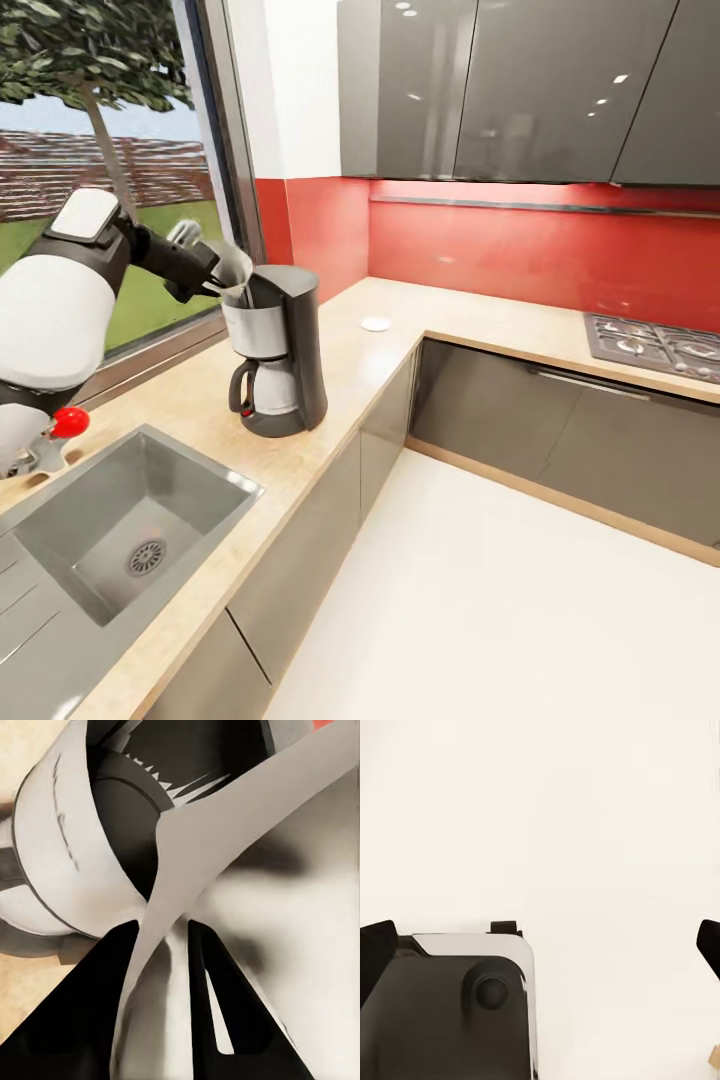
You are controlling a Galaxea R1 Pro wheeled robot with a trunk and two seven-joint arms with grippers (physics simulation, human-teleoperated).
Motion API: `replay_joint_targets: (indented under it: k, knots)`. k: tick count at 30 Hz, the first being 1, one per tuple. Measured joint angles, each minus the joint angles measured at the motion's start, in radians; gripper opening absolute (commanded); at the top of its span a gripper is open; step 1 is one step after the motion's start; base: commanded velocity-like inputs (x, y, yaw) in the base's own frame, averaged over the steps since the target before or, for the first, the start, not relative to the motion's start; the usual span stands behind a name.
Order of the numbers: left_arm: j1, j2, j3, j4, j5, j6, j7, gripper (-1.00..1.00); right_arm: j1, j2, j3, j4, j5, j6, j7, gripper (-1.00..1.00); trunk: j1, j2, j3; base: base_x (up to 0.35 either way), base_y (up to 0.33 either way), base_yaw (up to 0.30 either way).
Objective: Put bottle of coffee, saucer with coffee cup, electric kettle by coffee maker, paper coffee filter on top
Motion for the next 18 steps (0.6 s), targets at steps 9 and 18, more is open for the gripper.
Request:
replay_joint_targets:
  k: [9,18]
  knots:
    - [0.017,-0.021,-0.001,-0.012,-0.009,-0.004,0.010,-1.00,0.000,0.013,0.000,0.003,0.003,-0.001,0.000,1.00,0.000,0.000,0.000,0.000,0.000,0.000]
    - [0.019,-0.022,0.000,-0.014,-0.010,-0.004,0.011,-1.00,0.000,0.012,0.000,0.007,0.003,-0.001,0.000,1.00,0.000,0.000,0.000,0.137,0.000,0.000]
